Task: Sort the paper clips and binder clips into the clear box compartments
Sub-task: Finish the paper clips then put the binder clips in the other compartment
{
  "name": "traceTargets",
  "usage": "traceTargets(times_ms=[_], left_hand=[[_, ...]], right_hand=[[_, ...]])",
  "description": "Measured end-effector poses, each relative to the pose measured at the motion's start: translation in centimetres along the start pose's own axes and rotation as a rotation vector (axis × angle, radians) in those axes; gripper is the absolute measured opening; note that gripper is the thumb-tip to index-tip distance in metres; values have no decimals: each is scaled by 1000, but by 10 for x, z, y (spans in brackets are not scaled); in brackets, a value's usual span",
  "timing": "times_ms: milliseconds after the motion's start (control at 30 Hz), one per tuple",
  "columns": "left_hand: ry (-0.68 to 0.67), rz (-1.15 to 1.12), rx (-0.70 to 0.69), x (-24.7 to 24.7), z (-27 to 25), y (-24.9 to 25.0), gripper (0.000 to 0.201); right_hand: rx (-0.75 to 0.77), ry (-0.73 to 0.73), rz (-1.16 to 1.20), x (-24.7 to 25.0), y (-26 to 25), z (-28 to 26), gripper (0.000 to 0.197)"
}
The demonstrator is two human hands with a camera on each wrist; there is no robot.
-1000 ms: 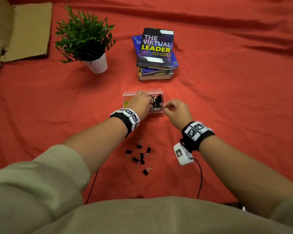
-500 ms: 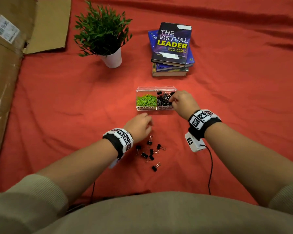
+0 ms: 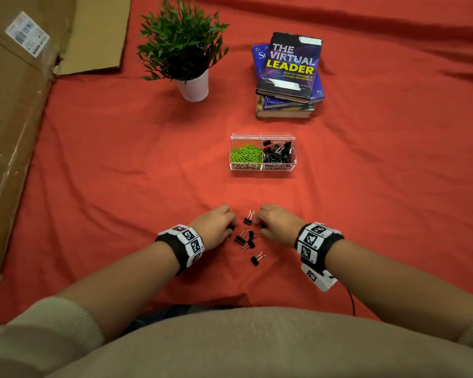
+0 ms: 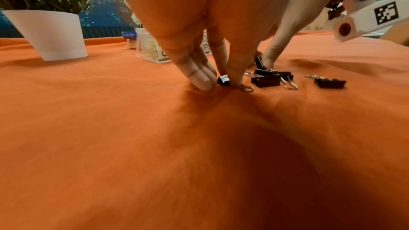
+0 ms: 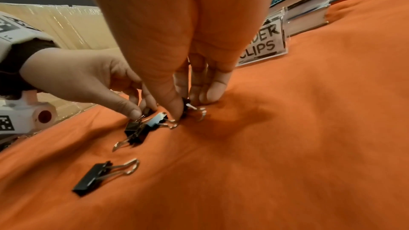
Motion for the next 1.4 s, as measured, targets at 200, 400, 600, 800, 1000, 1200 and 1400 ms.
traceTargets(times_ms=[200, 400, 600, 800, 1000, 1200, 1400], left_hand=[[72, -106, -21, 3, -9, 4, 10], [-5, 27, -70, -10, -16, 2, 34], [41, 49, -41, -4, -17, 3, 16], [127, -285, 55, 7, -20, -5, 14], [100, -272, 87, -2, -6, 11, 23], [7, -160, 169, -20, 0, 17, 26], [4, -61, 125, -21, 2, 21, 35]], right_hand=[[52, 78, 33, -2, -13, -10, 31], [57, 44, -129, -16, -21, -11, 33], [11, 65, -14, -15, -10, -15, 20], [-160, 132, 173, -9, 11, -16, 19], [-334, 207, 537, 32, 45, -7, 23], [-410, 571, 415, 127, 87, 15, 25], [-343, 574, 110, 145, 77, 31, 12]])
Point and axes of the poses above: each hand's wrist, its own z-axis towards the middle knuckle, its own x-axis out of the back of the hand, y = z × x, the point moved 7 cm from there along z, towards the middle knuckle, and after that the axes turned 9 degrees about -z, right-handed, at the moved point
